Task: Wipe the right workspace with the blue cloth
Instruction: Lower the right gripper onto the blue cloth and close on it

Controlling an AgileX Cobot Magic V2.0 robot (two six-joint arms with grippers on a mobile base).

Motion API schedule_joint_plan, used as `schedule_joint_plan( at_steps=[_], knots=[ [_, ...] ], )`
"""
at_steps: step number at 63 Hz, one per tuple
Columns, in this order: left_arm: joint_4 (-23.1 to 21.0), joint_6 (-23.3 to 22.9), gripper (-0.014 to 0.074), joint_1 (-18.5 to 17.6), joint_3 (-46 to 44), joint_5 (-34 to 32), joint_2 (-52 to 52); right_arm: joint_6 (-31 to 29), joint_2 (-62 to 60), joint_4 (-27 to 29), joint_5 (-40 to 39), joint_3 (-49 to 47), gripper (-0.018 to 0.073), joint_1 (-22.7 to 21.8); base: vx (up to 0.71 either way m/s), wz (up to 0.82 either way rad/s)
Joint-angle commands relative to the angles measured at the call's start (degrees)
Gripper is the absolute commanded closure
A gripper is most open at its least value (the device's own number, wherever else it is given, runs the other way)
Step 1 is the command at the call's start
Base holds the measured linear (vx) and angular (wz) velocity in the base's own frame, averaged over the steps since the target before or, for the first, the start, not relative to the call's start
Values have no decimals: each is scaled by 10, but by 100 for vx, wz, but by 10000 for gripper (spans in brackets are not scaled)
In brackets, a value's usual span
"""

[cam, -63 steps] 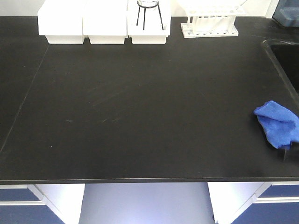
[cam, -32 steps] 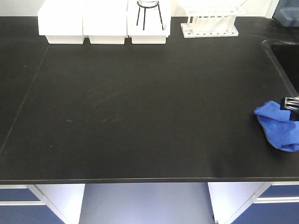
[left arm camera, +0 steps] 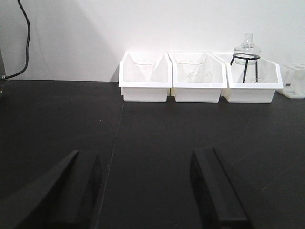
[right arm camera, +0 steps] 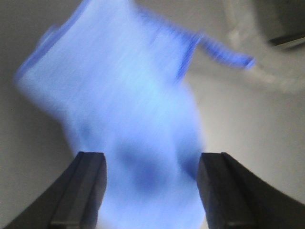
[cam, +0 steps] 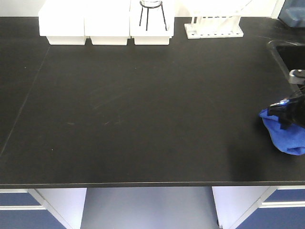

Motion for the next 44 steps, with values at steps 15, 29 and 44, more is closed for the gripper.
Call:
schedule_joint_plan(
  at_steps=[15, 29, 44],
  knots=[
    [-2, -3, 74, -1, 18, -47, 8, -28, 23, -4, -45, -23, 83, -66, 0, 0],
    [-2, -3, 74, -1, 18, -47, 8, -83, 26, 47, -76, -22, 175, -63, 0, 0],
    [-2, -3, 74, -1, 18, -47, 8, -84, 46, 75, -74, -22, 394, -63, 0, 0]
  ],
)
